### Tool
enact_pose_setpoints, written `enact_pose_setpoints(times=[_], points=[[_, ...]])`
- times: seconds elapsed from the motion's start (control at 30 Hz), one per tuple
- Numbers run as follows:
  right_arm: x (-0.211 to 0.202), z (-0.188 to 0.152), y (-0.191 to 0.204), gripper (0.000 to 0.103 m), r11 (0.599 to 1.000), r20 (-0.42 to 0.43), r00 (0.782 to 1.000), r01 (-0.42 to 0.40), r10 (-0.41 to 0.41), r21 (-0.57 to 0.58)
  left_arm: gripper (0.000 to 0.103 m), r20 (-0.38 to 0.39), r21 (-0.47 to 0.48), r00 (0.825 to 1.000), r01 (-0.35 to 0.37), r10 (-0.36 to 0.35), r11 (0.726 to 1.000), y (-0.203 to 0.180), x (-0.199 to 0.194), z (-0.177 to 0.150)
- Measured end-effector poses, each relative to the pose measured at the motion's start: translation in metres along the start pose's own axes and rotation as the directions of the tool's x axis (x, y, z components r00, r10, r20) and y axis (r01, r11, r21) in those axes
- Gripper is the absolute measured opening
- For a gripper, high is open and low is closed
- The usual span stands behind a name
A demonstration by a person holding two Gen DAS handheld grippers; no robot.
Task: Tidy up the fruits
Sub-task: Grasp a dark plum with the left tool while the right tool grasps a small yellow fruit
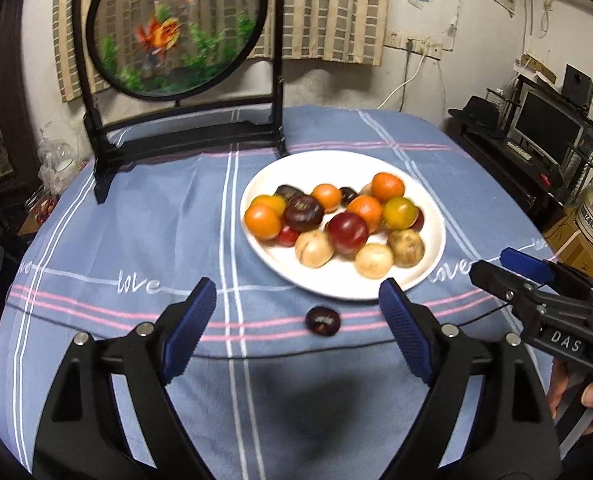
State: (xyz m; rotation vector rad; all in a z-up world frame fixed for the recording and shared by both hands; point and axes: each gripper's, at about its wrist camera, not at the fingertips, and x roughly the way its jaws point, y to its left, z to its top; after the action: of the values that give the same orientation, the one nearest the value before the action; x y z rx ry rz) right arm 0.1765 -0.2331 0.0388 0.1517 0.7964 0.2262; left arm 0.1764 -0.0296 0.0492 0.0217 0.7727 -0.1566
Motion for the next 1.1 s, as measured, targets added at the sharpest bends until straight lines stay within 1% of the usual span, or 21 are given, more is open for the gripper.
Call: enact_pose_setpoints(times=[0.03, 0.13, 0.33, 0.43, 0.67, 0.77, 0.8, 0.87, 0.93, 1.0, 1.03, 1.1], points=[[0.001, -0.004, 0.001, 0.066, 1.000, -0.005, 1.000, 0.004, -0.004, -0.007, 0.085, -0.010, -0.010, 1.000, -0.010, 0.010, 1.000, 0.004, 0.003, -0.005], [0.011, -0.020, 0.008, 0.066, 0.999, -0.038, 0.999, 0.023, -0.024, -0.032, 0.085, -0.048, -0.022, 0.999, -0.011, 0.010, 1.000, 0.009, 0.013, -0.017], [0.031, -0.038, 0.018, 0.066, 0.997, -0.093, 0.995, 0.042, -0.048, -0.063, 0.085, -0.083, -0.028, 0.996, -0.021, 0.019, 0.999, 0.015, 0.031, -0.035], [0.040, -0.040, 0.027, 0.066, 0.993, -0.103, 0.992, 0.057, -0.068, -0.105, 0.085, -0.100, -0.046, 0.995, -0.010, 0.006, 0.999, 0.021, 0.038, -0.040], [0.068, -0.035, 0.038, 0.066, 0.984, -0.130, 0.982, 0.115, -0.134, -0.139, 0.085, -0.100, -0.070, 0.995, -0.009, 0.001, 0.998, 0.031, 0.043, -0.043], [0.077, -0.033, 0.043, 0.066, 0.979, -0.135, 0.980, 0.126, -0.148, -0.163, 0.085, -0.096, -0.064, 0.995, -0.017, 0.011, 0.998, 0.033, 0.044, -0.043], [0.080, -0.033, 0.044, 0.064, 0.976, -0.135, 0.978, 0.135, -0.159, -0.171, 0.085, -0.094, -0.059, 0.995, -0.021, 0.015, 0.998, 0.033, 0.044, -0.043], [0.084, -0.032, 0.046, 0.056, 0.973, -0.143, 0.975, 0.141, -0.168, -0.180, 0.085, -0.095, -0.050, 0.995, -0.020, 0.016, 0.999, 0.032, 0.045, -0.043], [0.091, -0.032, 0.047, 0.047, 0.975, -0.169, 0.972, 0.131, -0.161, -0.177, 0.085, -0.101, -0.048, 0.995, -0.015, 0.010, 0.999, 0.031, 0.047, -0.043], [0.093, -0.034, 0.048, 0.032, 0.976, -0.182, 0.971, 0.120, -0.154, -0.184, 0.085, -0.105, -0.045, 0.994, -0.016, 0.011, 0.999, 0.031, 0.048, -0.044], [0.093, -0.034, 0.048, 0.026, 0.973, -0.170, 0.972, 0.128, -0.162, -0.191, 0.085, -0.105, -0.044, 0.994, -0.016, 0.011, 0.999, 0.031, 0.048, -0.045], [0.092, -0.034, 0.048, 0.026, 0.977, -0.168, 0.975, 0.118, -0.149, -0.178, 0.085, -0.110, -0.044, 0.994, -0.013, 0.008, 0.999, 0.031, 0.049, -0.046]])
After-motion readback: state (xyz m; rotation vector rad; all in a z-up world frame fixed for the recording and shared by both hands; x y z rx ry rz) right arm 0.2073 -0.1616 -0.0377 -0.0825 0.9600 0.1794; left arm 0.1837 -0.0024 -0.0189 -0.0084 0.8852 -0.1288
